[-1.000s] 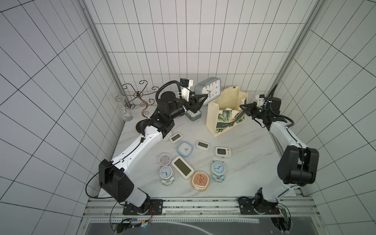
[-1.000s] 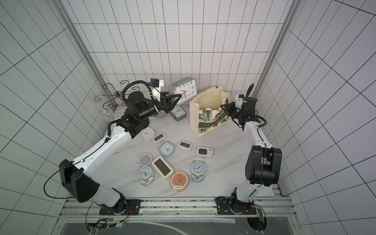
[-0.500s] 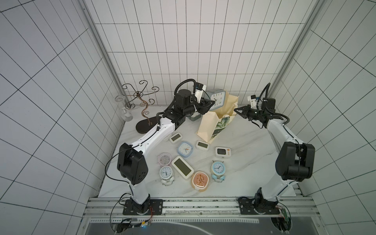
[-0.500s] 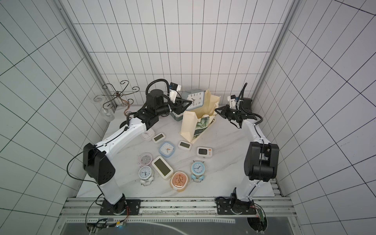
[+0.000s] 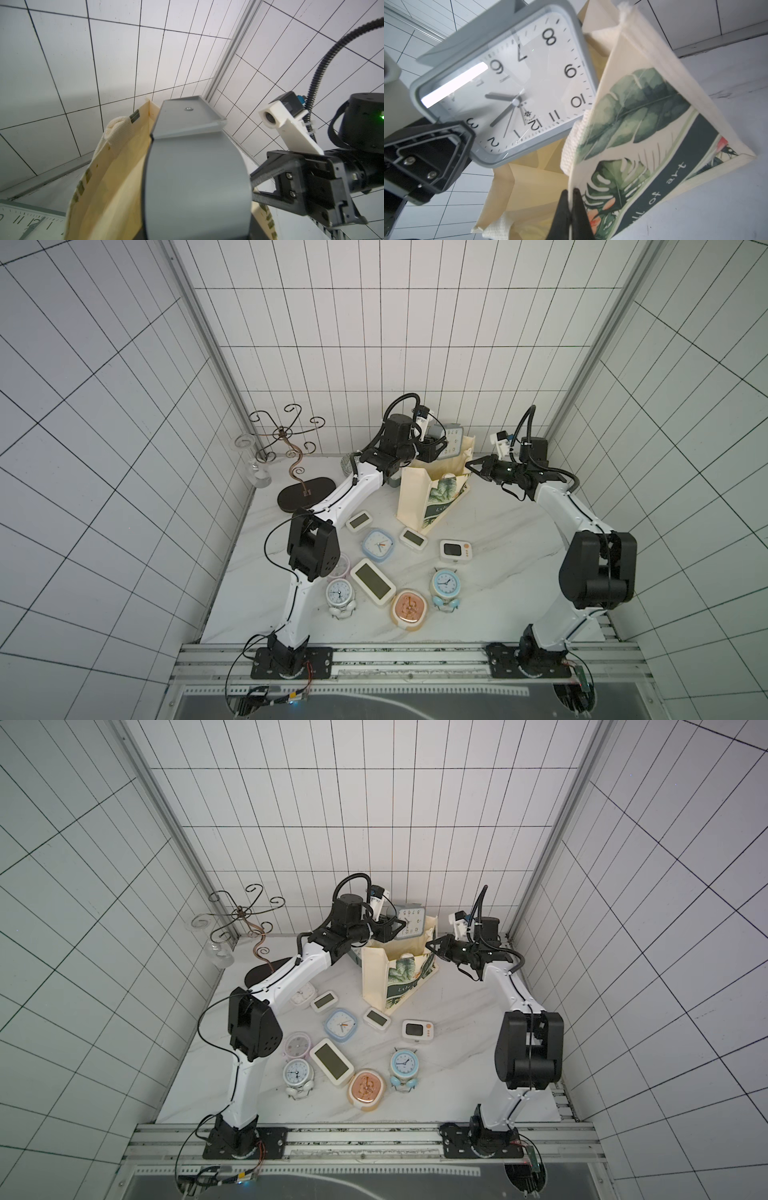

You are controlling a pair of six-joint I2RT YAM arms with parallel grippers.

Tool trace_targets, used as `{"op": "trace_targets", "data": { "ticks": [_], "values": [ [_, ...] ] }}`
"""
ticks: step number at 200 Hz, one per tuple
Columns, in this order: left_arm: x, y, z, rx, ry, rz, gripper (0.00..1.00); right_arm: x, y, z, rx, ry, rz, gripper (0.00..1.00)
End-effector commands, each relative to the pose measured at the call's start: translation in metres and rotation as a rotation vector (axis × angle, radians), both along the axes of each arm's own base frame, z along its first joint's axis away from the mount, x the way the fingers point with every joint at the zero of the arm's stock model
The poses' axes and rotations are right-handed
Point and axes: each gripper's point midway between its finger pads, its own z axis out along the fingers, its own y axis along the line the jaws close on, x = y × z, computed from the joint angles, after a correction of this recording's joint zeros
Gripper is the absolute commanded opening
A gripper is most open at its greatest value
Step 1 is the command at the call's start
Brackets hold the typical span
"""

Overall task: Put the alarm clock into the canvas bag
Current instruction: Place the alarm at the canvas bag.

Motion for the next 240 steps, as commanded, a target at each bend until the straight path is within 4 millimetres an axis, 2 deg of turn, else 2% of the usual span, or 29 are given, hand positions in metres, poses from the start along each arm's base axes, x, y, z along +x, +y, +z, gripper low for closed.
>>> {"op": "trace_targets", "data": {
  "ticks": [1,40,68,131,195,209,231,240],
  "values": [
    [0.008,-0.004,0.008,-0.019,0.005,0.013,0.17,0.006,0.007,0.035,-0.039,-0.136,0.057,0.00],
    [0.018,-0.011,-0.036,-0.047,0.135,-0.015,0.16,0.010,0.008,0.017,-0.049,-0.104,0.073,0.00],
    [0.023,-0.019,-0.066,-0.063,0.212,-0.030,0.16,0.013,0.008,0.012,-0.046,-0.094,0.079,0.00],
    [0.033,-0.014,-0.131,0.001,0.333,0.027,0.18,0.014,0.009,0.002,-0.078,-0.073,0.068,0.00],
    [0.034,-0.012,-0.169,0.029,0.401,0.034,0.20,0.017,0.005,-0.014,-0.107,-0.038,0.047,0.00],
    [0.033,-0.011,-0.173,0.039,0.406,0.034,0.25,0.019,0.005,-0.019,-0.109,-0.028,0.043,0.00],
    [0.031,-0.009,-0.183,0.069,0.419,0.036,0.43,0.021,0.003,-0.020,-0.119,-0.028,0.033,0.00],
    [0.030,-0.007,-0.188,0.079,0.427,0.037,0.45,0.021,0.002,-0.021,-0.124,-0.027,0.026,0.00]
  ]
}}
